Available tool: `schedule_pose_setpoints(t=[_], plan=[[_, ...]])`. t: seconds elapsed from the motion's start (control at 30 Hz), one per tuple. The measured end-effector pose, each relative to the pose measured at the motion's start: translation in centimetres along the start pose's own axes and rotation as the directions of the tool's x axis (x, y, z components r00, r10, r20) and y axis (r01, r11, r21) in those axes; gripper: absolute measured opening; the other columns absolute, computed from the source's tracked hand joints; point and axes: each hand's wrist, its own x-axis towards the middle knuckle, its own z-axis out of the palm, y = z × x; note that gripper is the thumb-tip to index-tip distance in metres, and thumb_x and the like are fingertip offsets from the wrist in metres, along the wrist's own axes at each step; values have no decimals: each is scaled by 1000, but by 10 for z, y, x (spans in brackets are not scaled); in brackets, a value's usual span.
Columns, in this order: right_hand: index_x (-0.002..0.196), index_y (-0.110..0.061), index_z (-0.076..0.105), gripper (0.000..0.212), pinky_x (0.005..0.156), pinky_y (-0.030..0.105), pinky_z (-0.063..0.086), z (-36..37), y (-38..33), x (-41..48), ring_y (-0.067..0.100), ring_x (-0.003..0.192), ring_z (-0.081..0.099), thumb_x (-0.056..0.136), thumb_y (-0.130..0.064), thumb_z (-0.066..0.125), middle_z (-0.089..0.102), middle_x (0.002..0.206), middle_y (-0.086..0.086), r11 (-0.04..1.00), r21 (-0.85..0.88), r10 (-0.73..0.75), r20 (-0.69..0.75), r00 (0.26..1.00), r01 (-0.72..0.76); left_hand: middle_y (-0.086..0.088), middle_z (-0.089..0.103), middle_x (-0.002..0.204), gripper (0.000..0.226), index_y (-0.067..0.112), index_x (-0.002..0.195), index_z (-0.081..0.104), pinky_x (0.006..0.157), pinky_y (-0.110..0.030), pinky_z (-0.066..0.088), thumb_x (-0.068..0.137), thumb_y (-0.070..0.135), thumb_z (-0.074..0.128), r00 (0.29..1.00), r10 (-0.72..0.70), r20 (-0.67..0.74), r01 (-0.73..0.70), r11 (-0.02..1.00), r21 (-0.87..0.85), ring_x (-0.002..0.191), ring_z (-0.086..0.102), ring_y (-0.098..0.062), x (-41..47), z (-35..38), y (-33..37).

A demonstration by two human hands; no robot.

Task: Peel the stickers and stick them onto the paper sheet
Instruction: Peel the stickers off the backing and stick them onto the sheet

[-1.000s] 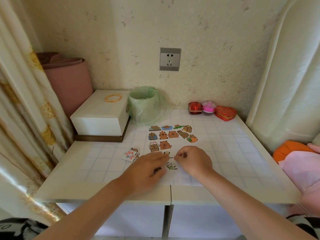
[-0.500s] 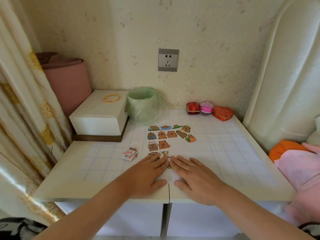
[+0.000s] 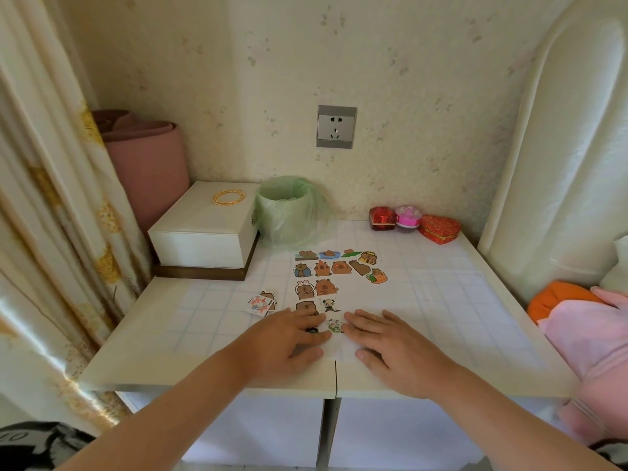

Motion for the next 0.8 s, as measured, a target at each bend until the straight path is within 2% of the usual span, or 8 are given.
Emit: schedule_pose_setpoints(t=[0.1,0.2,0.27,0.33,0.43,0.57,0.7,0.8], plan=[[151,-39,38,58,122,28,8,1,4,-1,-3,150,10,97,-56,23,20,161,-22,999,33,-1,-50,999,2,15,35,156,36,39,133,60,123,-31,12,103,46,42,998,-56,1,55,985,-165,146,17,2,4,1,-1],[132,-35,64,38,114,20,21,-4,0,6,-1,139,38,99,-45,47,47,149,-19,993,117,42,-165,985,-23,17,48,147,28,35,119,71,116,-18,16,100,41,53,981,-195,-3,173,876,-449,137,30,9,6,-5,0],[112,-32,75,27,105,28,39,-10,-6,15,4,120,57,97,-38,53,65,128,-16,991,129,51,-225,973,-22,19,55,140,26,36,120,70,113,-15,23,97,38,59,965,-261,-22,201,792,-576,132,40,9,7,-8,0],[105,-28,76,26,94,35,45,-16,-13,26,8,105,63,96,-33,52,70,114,-15,995,102,44,-243,969,-19,19,58,133,30,37,125,67,110,-14,29,96,29,63,946,-315,-77,209,771,-601,125,47,8,8,-13,-3],[111,-27,75,25,91,32,45,-23,-23,44,9,103,63,97,-32,55,69,115,-13,992,112,80,-262,962,-52,14,63,125,32,35,123,67,104,-19,39,97,18,60,903,-384,-194,270,857,-439,114,53,0,12,-27,-18],[109,-27,75,22,73,29,43,-29,-42,67,13,90,63,96,-29,57,69,104,-10,980,190,112,-267,957,-61,12,59,132,36,32,129,63,103,-23,36,99,15,51,860,-466,-210,438,883,-166,125,48,-9,2,-45,-47],[108,-30,73,22,74,29,47,-30,-55,89,8,82,55,97,-31,55,68,105,-11,967,236,145,-190,971,-98,12,44,147,42,36,141,48,110,-31,31,100,38,51,821,-565,-86,559,825,-78,140,33,-11,-5,-51,-62],[117,-27,72,25,85,29,50,-29,-65,103,10,95,62,98,-29,56,69,114,-10,951,287,159,-140,977,-113,8,40,148,56,33,145,43,107,-35,36,94,55,52,801,-599,3,599,801,-14,140,30,-14,-5,-50,-65]])
